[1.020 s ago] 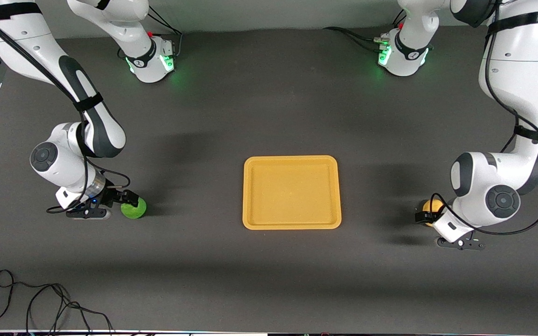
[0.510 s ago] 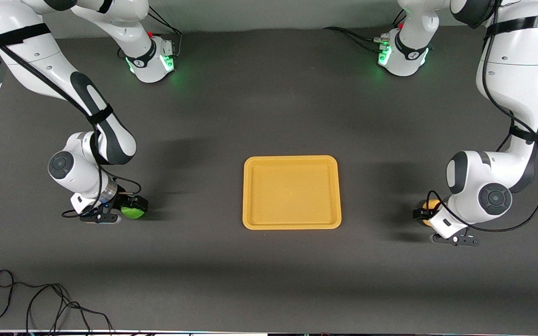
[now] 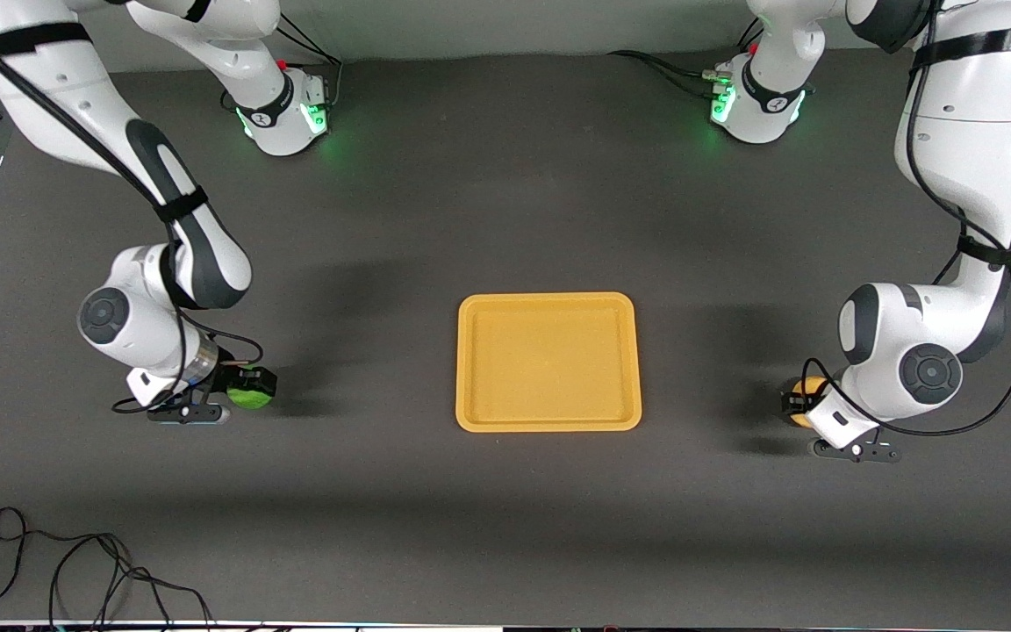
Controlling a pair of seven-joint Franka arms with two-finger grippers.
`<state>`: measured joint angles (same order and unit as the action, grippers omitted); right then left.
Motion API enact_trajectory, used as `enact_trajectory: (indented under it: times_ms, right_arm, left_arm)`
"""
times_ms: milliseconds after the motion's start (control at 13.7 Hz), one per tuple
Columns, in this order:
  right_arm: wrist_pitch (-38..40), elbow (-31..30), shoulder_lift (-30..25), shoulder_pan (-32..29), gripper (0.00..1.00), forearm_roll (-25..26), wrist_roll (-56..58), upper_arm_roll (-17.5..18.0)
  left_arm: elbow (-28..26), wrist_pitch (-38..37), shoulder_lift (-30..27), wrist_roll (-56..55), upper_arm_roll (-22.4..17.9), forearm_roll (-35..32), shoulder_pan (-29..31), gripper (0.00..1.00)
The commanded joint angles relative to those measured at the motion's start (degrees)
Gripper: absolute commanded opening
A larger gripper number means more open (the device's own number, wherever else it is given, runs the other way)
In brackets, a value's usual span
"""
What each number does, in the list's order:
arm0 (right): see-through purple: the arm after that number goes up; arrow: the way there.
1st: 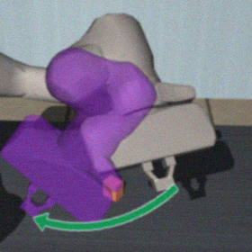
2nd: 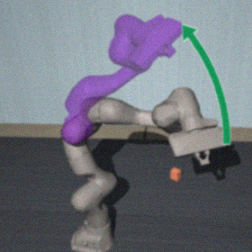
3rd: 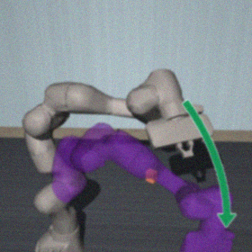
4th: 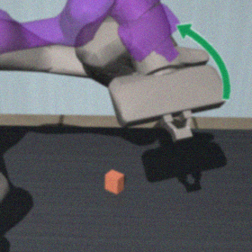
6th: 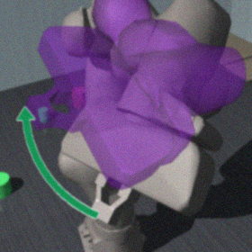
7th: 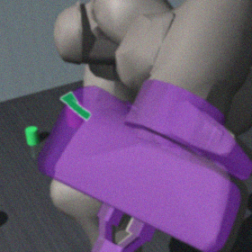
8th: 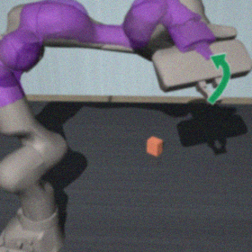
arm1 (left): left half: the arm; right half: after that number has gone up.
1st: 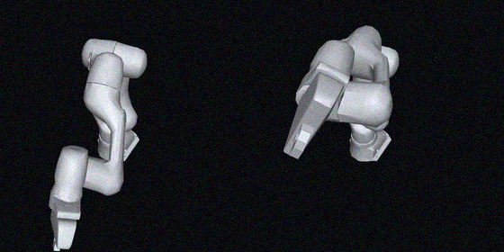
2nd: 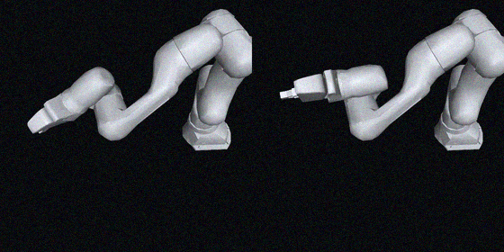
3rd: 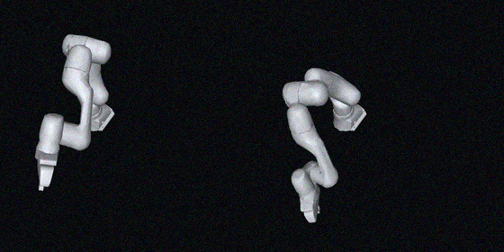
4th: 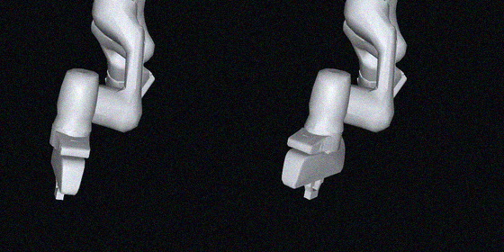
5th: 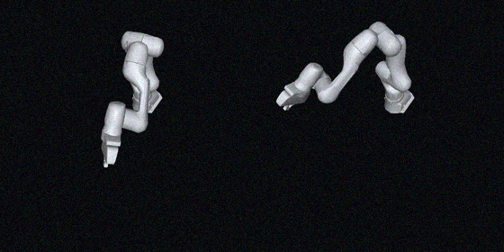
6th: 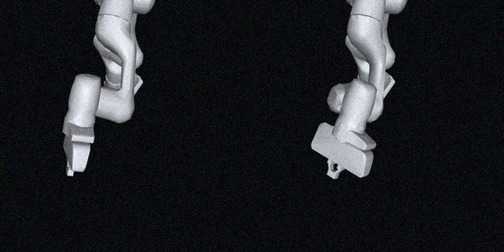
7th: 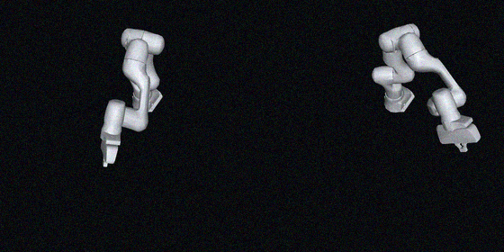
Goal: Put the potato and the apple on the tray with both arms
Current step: 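Reach the right gripper to the green apple while the left gripper reaches the potato, then close the right gripper on the apple while the left gripper grasps the potato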
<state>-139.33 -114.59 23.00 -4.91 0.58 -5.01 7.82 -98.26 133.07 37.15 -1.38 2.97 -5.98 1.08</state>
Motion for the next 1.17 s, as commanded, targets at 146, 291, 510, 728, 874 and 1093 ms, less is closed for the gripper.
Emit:
enact_trajectory:
  times_ms: [146,291,510,728,874,1093]
  right_arm:
    - [11.77,-1.33,-11.82,-0.63,0.33,0.21,-2.11,0.61]
    - [16.09,-1.25,-15.6,-3.42,0.32,0.12,-2.11,4.89]
    - [18.92,-1.16,-17.73,-8.54,0.32,0.21,-7.89,13.7]
    - [18.92,0.59,-16.86,-7.05,0.32,0.12,-11.86,14.06]
    - [18.75,0.86,-16.76,-6.78,0.32,0.12,-15.89,17.99]
    - [18.13,1.92,-16.59,-7.4,0.32,0.3,-19.69,20.3]
  left_arm:
    - [4.37,-18.15,-8.57,-10.11,0.54,-0.26,-4.23,0.51]
    - [9.73,-26.16,-8.67,-16.17,0.72,-0.08,-8.0,0.5]
    - [12.57,-29.27,-8.58,-24.7,1.16,4.38,-13.45,0.48]
    - [12.48,-25.78,-7.27,-32.0,1.07,7.11,-19.6,0.48]
    - [12.22,-20.33,-3.86,-39.1,1.07,7.21,-24.08,0.48]
    - [12.13,-13.65,1.59,-47.03,1.07,6.33,-28.83,0.48]
